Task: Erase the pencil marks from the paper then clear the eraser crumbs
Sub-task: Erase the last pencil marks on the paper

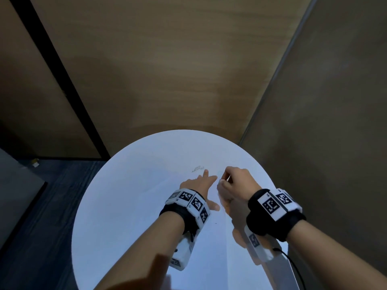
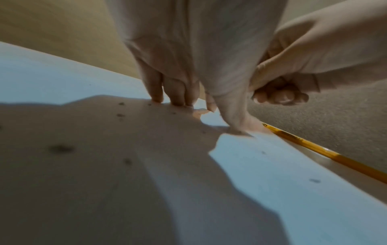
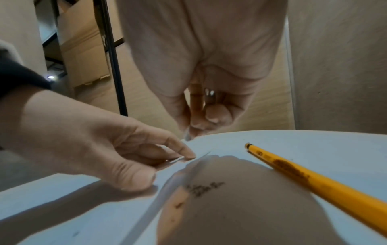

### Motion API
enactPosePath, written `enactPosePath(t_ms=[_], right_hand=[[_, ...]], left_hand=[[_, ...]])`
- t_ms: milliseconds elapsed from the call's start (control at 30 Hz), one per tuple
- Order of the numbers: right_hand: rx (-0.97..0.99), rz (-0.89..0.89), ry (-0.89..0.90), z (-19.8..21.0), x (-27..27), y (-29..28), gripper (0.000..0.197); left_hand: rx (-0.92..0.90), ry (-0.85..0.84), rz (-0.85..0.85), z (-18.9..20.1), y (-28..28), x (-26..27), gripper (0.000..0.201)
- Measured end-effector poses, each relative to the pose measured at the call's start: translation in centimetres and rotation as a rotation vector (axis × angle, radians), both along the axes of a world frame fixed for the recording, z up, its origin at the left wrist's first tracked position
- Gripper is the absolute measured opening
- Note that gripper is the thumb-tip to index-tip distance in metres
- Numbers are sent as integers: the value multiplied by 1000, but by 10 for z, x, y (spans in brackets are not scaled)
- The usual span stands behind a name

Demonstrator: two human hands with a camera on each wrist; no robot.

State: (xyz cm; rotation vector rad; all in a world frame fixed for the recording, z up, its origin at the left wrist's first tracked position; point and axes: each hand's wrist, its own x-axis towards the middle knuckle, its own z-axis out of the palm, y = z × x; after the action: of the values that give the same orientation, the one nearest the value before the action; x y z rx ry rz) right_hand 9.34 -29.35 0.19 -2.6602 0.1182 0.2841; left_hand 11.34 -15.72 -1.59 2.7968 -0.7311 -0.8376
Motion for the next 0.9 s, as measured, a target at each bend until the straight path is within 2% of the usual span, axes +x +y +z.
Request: enactPosePath(t_ms=[67,133,200,267,533,600,733,900], right_hand=[[98,-135,-101,1,0,-1,8],[185,-238,-183,3,1,-4,9],[250,-240,-166,7,-1,-5,9],[270,-152,-58,7,-6,-1,8],[55,85,112,-10,-16,1,10],[47,86,131,-6,-12,0,9],[40,-44,12,-11,-5,5,9],[-15,149,172,0,-17,3,14]], left_hand=[[-40,-14,44,2,3,0,57],[-33,-47,64,4,1,0,46],[-9,-62,56,5,-3,-1,49],[7,-75,53,5,-6,-4,57],[72,-121,33,1,-11,-8,70],[75,-122,27,0,-12,-8,73],[75,-111,11,-3,-12,-7,84],[78,-129,-11,-3,-10,-7,82]])
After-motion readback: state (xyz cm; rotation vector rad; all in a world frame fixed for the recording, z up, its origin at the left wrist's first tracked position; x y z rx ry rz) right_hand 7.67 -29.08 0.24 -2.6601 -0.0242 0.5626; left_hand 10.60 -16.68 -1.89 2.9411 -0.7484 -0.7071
